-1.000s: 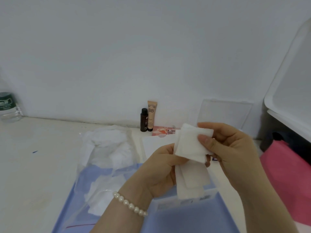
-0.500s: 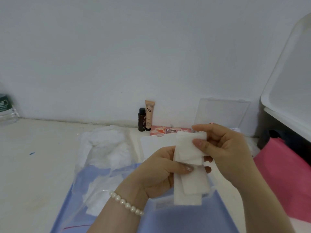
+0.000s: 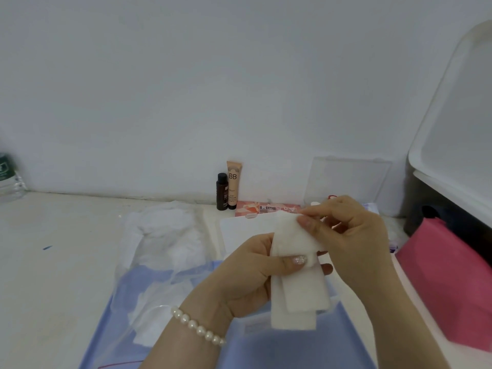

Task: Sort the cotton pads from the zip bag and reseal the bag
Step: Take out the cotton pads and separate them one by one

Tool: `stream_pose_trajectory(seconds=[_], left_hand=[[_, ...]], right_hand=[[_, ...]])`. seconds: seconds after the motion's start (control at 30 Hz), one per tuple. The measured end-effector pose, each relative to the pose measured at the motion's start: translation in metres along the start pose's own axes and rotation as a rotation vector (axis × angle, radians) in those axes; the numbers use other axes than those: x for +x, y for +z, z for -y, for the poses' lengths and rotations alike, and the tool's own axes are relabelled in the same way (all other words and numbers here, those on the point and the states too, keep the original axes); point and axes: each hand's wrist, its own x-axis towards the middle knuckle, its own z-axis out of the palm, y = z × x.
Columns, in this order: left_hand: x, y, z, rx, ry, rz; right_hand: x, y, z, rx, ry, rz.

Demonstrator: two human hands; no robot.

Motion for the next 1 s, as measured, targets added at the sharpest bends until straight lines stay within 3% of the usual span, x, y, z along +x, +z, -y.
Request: stream_pose_trajectory(seconds=[0.27,0.4,0.47,0.53,0.63,0.73,0.87,1.0], left_hand=[[0.0,0.001,0.0,-0.004,-0.025,-0.013],[0.001,-0.001,0.0,-0.062,-0.047,-0.036],[0.002,-0.001,0.0,-0.091,-0.05,-0.062],[0.003,-0.001,-0.001,-0.145,-0.021,-0.118],[0.008,-0.001,-0.001,-0.239,0.072,-0.253],[0.012,-0.003,0.002,-0.285,0.129,-0.362],[0.014,-0.003,0.006,-0.197,0.167,-0.417],[0.013,-0.001,0.006,-0.204,0.213,-0.379]], right_hand=[[0.0,-0.001,0.004,0.099,0.074,-0.08],[0.001,-0.006,0.003,0.162,0.088,-0.241],[0.002,-0.011,0.004,0.269,0.147,-0.335],[0.004,-0.015,0.006,0.534,0.28,-0.393],[0.006,-0.015,0.01,0.929,0.453,-0.36],[0.004,-0.002,0.019,1.058,0.517,-0.224],[-0.004,0.021,0.023,1.085,0.568,-0.074],[-0.009,0.03,0.023,0.955,0.553,-0.102]])
